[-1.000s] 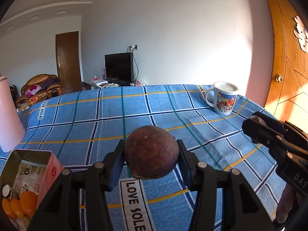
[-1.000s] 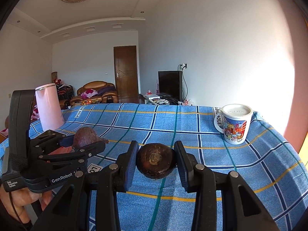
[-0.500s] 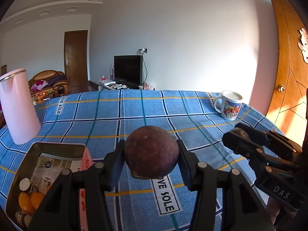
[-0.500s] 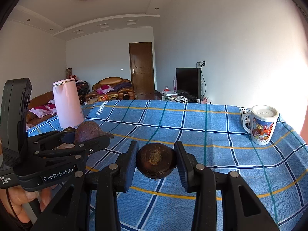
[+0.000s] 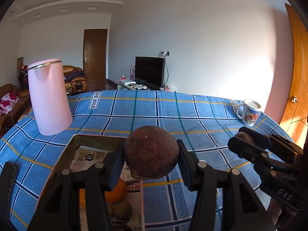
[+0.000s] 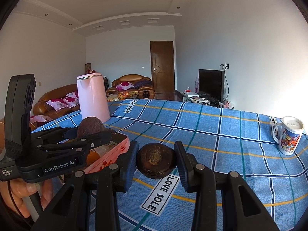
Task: Organize fruits
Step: 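Lower the passion fruit and donut into the tin and open both tools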
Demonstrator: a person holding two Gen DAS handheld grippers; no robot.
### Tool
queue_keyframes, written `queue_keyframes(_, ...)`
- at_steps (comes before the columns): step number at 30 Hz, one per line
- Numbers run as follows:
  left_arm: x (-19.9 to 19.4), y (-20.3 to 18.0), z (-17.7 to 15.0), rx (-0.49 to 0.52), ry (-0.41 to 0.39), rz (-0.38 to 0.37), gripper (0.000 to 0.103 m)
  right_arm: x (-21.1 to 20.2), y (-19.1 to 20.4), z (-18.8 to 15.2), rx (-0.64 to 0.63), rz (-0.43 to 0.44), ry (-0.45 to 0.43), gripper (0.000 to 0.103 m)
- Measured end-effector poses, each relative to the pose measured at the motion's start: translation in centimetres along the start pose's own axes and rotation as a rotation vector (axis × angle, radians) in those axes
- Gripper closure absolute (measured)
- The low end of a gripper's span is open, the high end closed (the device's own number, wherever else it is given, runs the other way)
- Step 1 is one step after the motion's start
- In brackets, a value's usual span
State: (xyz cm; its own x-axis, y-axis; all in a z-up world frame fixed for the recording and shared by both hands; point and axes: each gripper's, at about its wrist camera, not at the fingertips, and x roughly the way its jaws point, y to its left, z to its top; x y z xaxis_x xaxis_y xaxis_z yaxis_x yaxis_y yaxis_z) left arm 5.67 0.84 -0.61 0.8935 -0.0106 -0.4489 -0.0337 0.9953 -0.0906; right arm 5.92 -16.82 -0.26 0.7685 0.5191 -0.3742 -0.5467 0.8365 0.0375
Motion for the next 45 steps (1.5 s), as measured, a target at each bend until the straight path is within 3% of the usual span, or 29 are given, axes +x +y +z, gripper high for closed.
queue_keyframes(18, 0.5, 7.6, -0.8, -0.086, 0.032, 0.151, 0.05, 5.5, 5.8, 0.9, -0.088, 0.101, 0.058, 0.063)
queue_keyframes(30, 1.7, 9.7, -1.3, -0.099, 0.093, 0.166, 0.05, 9.7, 8.4, 1.0, -0.125, 0.118, 0.111, 0.063)
queue_keyframes(41, 3.0, 10.0, -2.2, -0.099, 0.164, 0.162, 0.048, 13.3, 9.8, 0.1, -0.145, 0.138, 0.227, 0.062)
queue_keyframes(45, 2.1, 9.7, -2.0, -0.08, 0.131, 0.179, 0.043, 13.1, 9.8, 0.0, -0.136, 0.146, 0.23, 0.053)
